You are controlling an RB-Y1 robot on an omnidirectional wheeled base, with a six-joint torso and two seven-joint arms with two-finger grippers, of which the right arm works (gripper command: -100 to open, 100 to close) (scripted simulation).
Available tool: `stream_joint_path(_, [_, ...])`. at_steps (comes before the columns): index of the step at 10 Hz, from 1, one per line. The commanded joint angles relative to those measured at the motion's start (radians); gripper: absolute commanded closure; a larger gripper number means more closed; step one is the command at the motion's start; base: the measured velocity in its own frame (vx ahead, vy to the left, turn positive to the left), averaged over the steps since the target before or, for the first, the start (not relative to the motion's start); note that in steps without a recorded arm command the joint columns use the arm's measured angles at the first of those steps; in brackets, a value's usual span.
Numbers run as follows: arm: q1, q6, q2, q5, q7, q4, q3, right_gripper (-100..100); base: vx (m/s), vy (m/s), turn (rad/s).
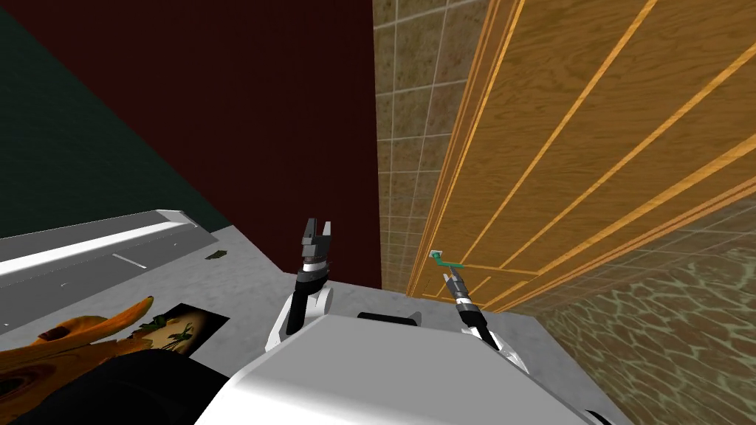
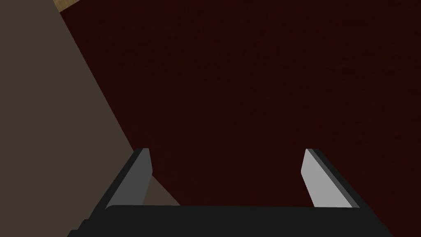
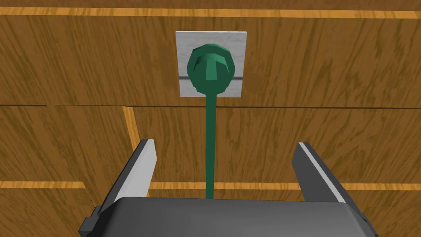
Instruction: Pull the door open
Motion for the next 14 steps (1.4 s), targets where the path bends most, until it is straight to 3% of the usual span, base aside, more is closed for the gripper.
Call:
stream_joint_path(1, [0.001, 0.009, 0.008, -0.001, 0.011, 0.002, -0.036, -100, 0.035, -0.052, 0.228])
stream_joint_path(6, [-0.007, 0.025, 0.034, -0.004, 0.042, 0.028, -0.137, -100, 0.028, -0.049, 0.203])
stream_joint_path(7, [-0.009, 0.027, 0.037, -0.004, 0.046, 0.032, -0.151, -100, 0.029, -0.045, 0.215])
stream_joint_path(8, [0.000, 0.031, 0.037, -0.004, 0.044, 0.016, -0.140, -100, 0.014, -0.020, 0.035])
stream_joint_path(9, [0.000, 0.031, 0.037, -0.004, 0.044, 0.016, -0.140, 100, -0.002, 0.002, -0.032])
stream_joint_path(14, [0.000, 0.031, 0.037, -0.004, 0.044, 0.016, -0.140, 100, -0.001, 0.002, -0.002])
